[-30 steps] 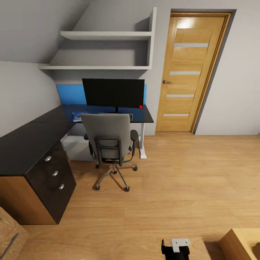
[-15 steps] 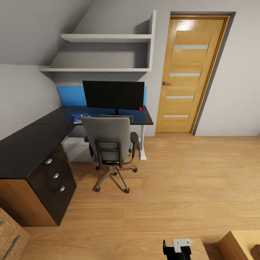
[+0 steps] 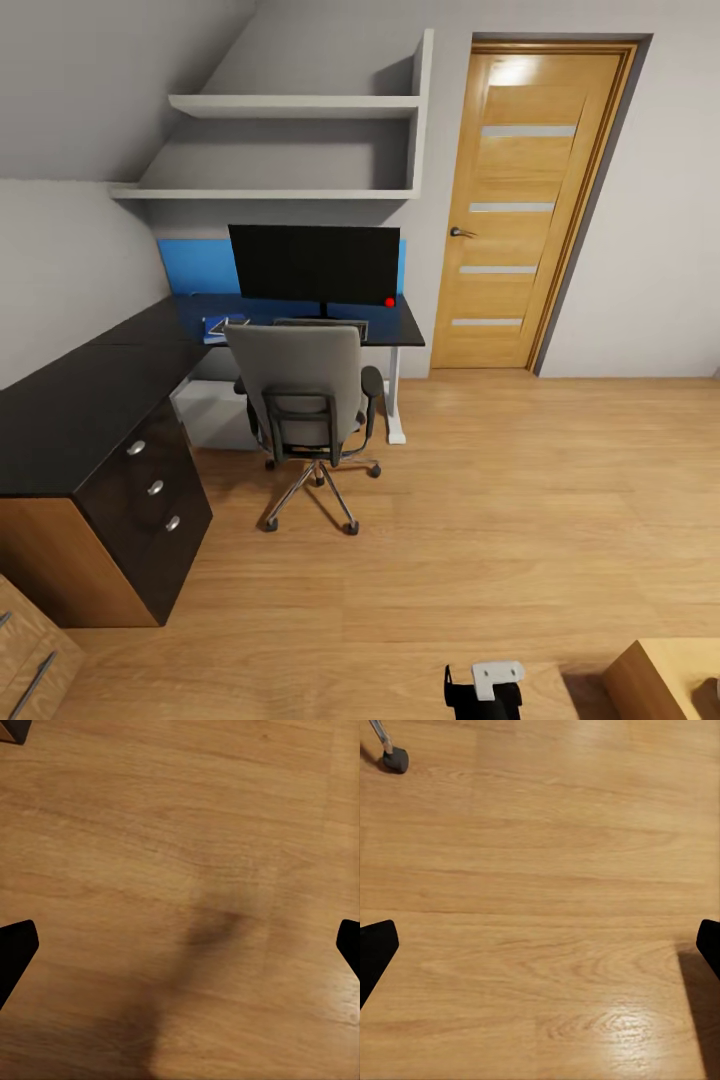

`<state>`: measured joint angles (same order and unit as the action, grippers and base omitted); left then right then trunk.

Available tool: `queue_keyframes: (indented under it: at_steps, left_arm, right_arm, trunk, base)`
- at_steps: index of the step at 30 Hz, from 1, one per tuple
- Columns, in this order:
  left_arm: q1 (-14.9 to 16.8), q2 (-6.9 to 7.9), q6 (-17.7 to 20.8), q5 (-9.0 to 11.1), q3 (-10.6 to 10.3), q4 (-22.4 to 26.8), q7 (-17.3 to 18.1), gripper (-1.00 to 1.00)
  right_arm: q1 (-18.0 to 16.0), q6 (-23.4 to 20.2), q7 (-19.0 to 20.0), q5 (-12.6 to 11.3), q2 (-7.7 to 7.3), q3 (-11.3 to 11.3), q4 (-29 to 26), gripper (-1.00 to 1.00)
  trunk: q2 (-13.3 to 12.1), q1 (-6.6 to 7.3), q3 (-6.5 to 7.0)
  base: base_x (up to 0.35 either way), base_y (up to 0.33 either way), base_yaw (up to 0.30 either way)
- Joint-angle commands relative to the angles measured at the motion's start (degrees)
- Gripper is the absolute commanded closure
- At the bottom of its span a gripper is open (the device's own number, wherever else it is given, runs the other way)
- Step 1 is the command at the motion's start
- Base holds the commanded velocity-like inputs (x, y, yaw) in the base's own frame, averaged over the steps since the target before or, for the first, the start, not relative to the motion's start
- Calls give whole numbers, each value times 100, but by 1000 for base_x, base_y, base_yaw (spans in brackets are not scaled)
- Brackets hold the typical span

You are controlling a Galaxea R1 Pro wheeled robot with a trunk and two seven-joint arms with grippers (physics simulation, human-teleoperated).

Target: In the bedroom, organize the workspace by keeping the computer under the desk, ensuring the monitor is on the desk, placing the keyboard on the desk next to the monitor, placing the mouse on the desk next to the keyboard, moving the folder from the swivel chair onto the desk next to the mouse, stacking the notebook on top of the folder with the pen on top of the notebook, and positioning the swivel chair next to the desk.

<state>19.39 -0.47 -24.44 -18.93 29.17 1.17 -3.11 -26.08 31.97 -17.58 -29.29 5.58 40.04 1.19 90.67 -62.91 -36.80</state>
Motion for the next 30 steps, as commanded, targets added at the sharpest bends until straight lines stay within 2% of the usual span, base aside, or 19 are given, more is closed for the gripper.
queue_keyframes:
  at_steps: [1, 30]
  left_arm:
    - [3, -2, -17, -59, 27, -3, -32, -100]
    - [3, -6, -16, -58, 27, -1, -51, -100]
  right_arm:
    - [-5, 16, -18, -35, 6, 48, 13, -100]
    - [7, 10, -18, -33, 7, 47, 13, -100]
  trunk:
    - [3, 0, -5]
    - [3, 0, -5]
  base:
    - [0, 0, 0]
    - [0, 0, 0]
